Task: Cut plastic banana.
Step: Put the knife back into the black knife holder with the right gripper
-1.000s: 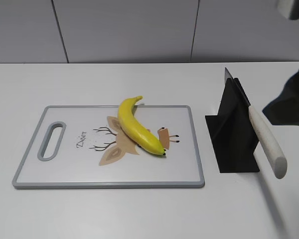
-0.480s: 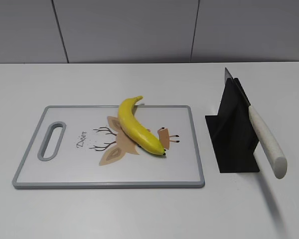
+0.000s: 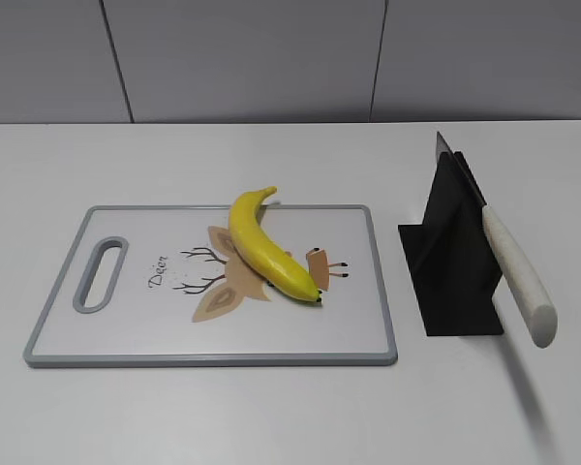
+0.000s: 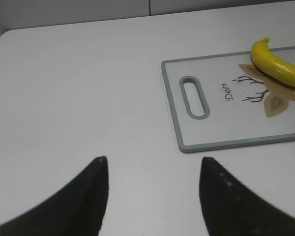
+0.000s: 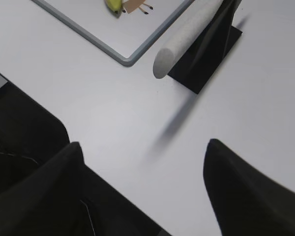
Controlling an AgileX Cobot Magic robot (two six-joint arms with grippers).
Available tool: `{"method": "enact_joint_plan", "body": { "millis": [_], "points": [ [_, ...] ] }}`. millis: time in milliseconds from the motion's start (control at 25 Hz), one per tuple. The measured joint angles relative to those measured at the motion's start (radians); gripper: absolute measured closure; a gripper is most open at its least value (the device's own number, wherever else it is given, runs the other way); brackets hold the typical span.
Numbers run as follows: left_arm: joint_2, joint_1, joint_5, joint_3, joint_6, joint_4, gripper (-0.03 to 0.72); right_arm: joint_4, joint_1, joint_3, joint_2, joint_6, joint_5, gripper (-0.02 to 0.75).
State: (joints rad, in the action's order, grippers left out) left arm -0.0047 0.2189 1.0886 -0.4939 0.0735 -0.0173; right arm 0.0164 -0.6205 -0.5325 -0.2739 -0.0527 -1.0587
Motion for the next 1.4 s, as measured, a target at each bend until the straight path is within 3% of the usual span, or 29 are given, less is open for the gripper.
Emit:
{"method": "enact_joint_plan", "body": {
  "millis": [560,1080,1200,1400],
  "points": [
    [0.0,0.0,0.0,0.0,-0.006,0.005,0.113,0.001,0.0,0.024,0.266,0.0,0.011,0.16],
    [0.0,-0.001,0.0,0.0,-0.007,0.007,0.113,-0.006,0.008,0.025,0.28,0.005,0.011,0.162],
    [0.0,-0.001,0.0,0.0,-0.007,0.007,0.113,-0.001,0.06,0.025,0.28,0.005,0.011,0.162],
    [0.0,-0.001,0.0,0.0,-0.007,0.007,0.113,0.001,0.248,0.025,0.28,0.005,0.011,0.162]
  ]
}}
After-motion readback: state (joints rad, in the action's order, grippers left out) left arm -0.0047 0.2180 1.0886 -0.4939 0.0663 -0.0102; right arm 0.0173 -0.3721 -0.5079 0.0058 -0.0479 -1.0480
